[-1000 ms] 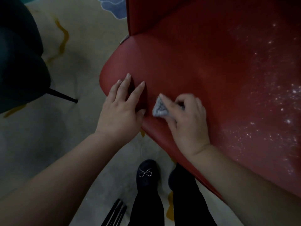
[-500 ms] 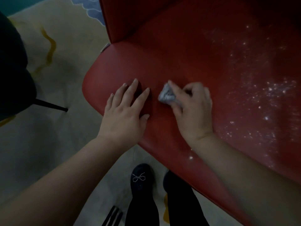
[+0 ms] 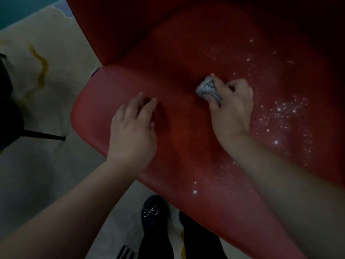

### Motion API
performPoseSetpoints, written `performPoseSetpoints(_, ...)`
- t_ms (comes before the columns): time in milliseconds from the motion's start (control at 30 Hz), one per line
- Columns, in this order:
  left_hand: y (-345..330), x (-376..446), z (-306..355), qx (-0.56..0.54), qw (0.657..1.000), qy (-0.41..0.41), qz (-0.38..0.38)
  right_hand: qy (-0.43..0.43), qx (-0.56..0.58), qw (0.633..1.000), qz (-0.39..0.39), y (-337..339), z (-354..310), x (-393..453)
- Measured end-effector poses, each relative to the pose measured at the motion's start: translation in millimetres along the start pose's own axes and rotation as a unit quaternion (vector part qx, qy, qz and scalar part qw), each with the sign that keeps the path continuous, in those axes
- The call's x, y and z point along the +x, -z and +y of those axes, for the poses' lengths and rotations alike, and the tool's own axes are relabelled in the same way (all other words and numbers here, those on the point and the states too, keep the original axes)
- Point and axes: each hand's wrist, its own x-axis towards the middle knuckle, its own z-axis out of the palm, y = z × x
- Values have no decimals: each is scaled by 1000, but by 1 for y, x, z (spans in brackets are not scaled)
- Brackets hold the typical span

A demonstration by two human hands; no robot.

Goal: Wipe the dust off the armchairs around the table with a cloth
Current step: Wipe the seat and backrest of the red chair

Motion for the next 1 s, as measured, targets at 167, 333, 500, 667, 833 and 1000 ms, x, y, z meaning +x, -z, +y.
performPoseSetpoints(167, 12, 2, -25, -4, 995, 90, 40, 119, 36, 990, -72, -7, -27, -39)
performPoseSetpoints(333, 18, -5, -48, 2, 993, 107, 39, 134, 28, 987, -79, -34, -53, 2)
performPoseSetpoints(500, 22, -9, -62, -19, 988, 139, 59, 140, 42, 983, -112, -49, -79, 11)
performPoseSetpoints(667, 20, -8, -51, -13, 993, 106, 39, 209, 35, 969, -127, -31, -55, -5)
performPoseSetpoints(833, 12, 10, -27, -19, 997, 69, 16, 95, 18, 994, -45, -31, -21, 52)
performPoseSetpoints(1000, 0, 37, -1, 4, 1000, 27, -11, 98, 22, 995, -21, -30, -21, 30)
